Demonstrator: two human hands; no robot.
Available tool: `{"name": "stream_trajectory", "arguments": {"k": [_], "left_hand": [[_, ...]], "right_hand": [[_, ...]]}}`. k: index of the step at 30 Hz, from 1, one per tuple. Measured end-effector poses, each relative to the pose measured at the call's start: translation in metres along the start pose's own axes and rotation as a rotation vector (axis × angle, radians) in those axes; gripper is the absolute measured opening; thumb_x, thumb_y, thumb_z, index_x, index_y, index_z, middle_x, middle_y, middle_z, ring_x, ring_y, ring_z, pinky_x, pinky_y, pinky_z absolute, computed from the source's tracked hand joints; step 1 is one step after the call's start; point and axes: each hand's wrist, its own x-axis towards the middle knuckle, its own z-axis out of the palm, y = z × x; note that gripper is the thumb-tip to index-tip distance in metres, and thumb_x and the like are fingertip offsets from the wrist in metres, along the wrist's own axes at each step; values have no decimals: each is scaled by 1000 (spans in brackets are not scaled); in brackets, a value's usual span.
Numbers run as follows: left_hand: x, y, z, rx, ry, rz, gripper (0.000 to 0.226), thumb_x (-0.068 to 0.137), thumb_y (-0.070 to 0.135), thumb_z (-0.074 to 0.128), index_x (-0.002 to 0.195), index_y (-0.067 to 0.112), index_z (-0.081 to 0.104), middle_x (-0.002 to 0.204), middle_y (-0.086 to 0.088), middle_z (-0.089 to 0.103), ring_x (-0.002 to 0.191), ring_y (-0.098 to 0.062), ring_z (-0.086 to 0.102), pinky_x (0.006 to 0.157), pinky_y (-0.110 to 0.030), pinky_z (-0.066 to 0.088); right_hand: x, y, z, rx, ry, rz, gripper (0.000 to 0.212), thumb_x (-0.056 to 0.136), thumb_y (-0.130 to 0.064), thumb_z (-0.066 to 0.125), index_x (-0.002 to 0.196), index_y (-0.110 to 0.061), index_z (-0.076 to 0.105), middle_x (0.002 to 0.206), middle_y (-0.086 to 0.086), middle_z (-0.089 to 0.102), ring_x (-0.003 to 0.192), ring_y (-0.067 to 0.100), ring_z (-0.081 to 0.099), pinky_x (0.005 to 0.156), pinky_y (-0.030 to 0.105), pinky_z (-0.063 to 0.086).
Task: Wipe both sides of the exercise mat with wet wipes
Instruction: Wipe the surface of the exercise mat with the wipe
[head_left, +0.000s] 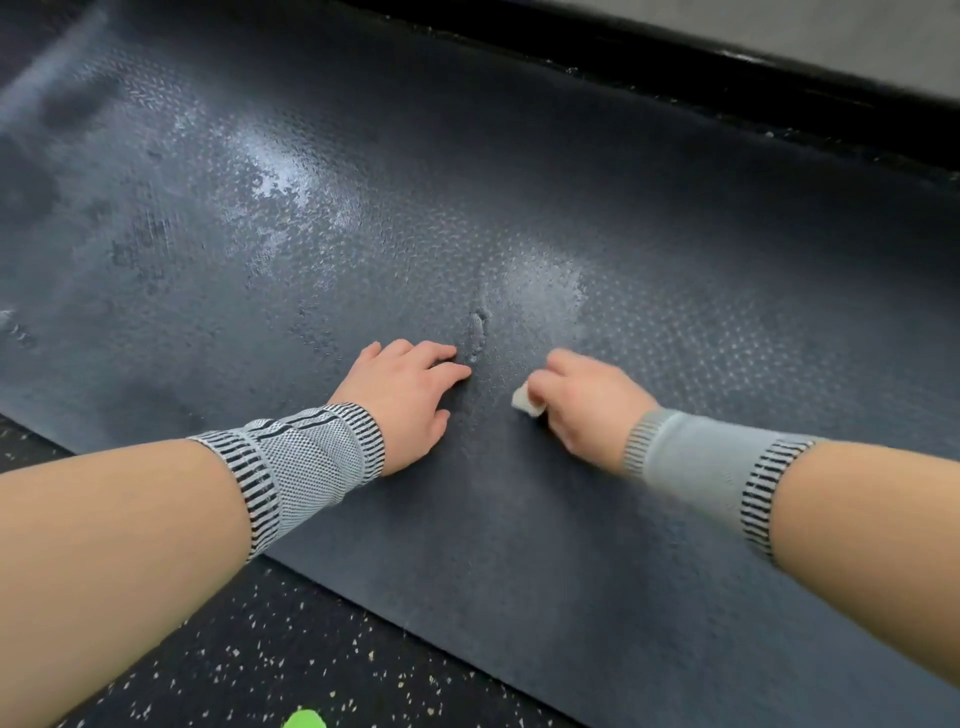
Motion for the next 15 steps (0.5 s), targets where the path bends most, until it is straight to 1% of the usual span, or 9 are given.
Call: {"name": "stream_trajectory", "arguments": {"k": [3,4,5,6,7,10,12,13,15], "left_hand": [[3,-2,-2,0,-19,18,54,97,44,47,149,37,33,155,12,27,135,-18,34,115,-42,23],[4,-2,-3,-3,-19,23,53,97,45,47,148,37,34,153,12,28,134,-18,35,115,-42,24],[6,-3,-4,-9,-17,24,52,97,45,48,147,38,36,152,12,30,133,-18,36,115,-41,25],[7,-3,-4,-18,-11,23,49,97,45,48,145,38,39,149,12,33,131,-18,38,114,-41,26],[9,-3,-5,-28,-1,21,47,96,45,48,142,38,43,146,11,36,129,-17,40,113,-40,28],[14,-1,-6,-52,38,18,39,96,42,50,134,36,51,135,9,44,121,-17,46,109,-39,31],[17,-1,-7,-59,49,20,36,96,41,51,131,35,53,130,7,46,120,-18,46,109,-39,32],[18,-1,-7,-59,57,22,35,96,40,52,130,34,54,129,7,46,120,-18,45,109,-38,32],[19,-3,-6,-60,74,30,33,95,40,54,128,35,55,130,7,45,123,-19,41,109,-39,31]], "right_hand": [[10,63,-21,8,190,484,22,87,-12,49,108,-12,59,112,13,52,104,36,55,86,37,44],[13,67,-22,31,226,567,23,87,-12,49,108,-12,59,112,14,53,103,36,56,86,37,44],[15,57,-21,37,213,572,23,87,-12,49,107,-14,60,112,13,54,102,36,56,87,36,44],[16,41,-15,60,181,519,24,87,-12,49,107,-16,61,113,11,55,102,35,57,88,35,45],[15,19,-7,97,150,425,25,87,-13,49,108,-18,62,113,9,56,102,33,58,88,34,45],[1,-40,9,159,31,36,24,88,-12,51,110,-19,58,112,5,50,101,27,56,86,33,44],[-2,-34,2,97,-34,-91,25,88,-11,52,112,-19,55,112,5,47,100,27,54,82,33,42],[0,-18,-3,36,-41,-55,24,88,-11,51,111,-19,56,112,5,48,100,27,54,82,33,42],[8,27,-15,-21,26,204,22,88,-11,49,107,-16,58,113,8,51,101,31,55,83,33,43]]}}
